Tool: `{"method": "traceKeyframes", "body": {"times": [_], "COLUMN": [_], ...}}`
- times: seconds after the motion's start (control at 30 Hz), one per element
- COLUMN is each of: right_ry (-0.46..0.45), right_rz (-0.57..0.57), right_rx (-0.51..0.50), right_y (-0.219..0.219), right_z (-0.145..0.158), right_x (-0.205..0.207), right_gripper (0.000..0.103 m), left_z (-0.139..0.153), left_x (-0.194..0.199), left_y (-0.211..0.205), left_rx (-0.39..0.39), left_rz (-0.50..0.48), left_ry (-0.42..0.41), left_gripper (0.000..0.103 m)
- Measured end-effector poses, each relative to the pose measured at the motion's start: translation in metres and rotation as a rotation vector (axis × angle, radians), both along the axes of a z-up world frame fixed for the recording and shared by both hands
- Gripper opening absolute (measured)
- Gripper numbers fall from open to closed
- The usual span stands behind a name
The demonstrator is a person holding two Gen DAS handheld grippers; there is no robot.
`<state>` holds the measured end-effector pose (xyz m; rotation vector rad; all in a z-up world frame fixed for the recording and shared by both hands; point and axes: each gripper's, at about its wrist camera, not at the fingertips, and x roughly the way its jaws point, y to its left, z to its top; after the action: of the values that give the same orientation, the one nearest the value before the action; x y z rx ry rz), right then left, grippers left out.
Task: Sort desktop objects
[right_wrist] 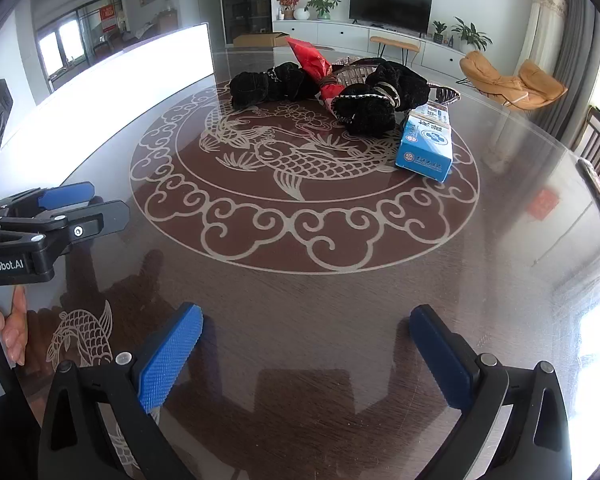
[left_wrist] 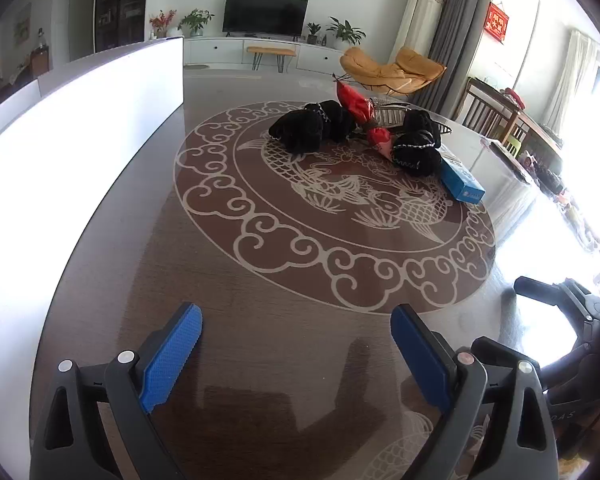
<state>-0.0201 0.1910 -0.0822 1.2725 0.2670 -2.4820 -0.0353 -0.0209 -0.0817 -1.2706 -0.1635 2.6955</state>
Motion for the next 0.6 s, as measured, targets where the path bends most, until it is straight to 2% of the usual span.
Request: {"method": "traceKeyframes", "body": {"times": [0.27,0.6], "right_ry": [0.000,0.000], "right_rz": [0.000,0.000], "right_rx": [0.000,0.000], "right_y": [-0.0004,-0.0003], "right_z": [-0.0001,0.0000], "right_x": [-0.0003,-0.0002], "right_gripper": [0.103,0.103], "left_z": [-0.0013,-0.0013], "left_x": [-0.0006,0.0000], "left_y": [0.0090,0.0106], "left_rx": [-0.062,-0.078], "left_rz": [-0.006,-0.006], "left_ry": [-0.009,-0.011], "left_gripper": [0.096,0.096]}}
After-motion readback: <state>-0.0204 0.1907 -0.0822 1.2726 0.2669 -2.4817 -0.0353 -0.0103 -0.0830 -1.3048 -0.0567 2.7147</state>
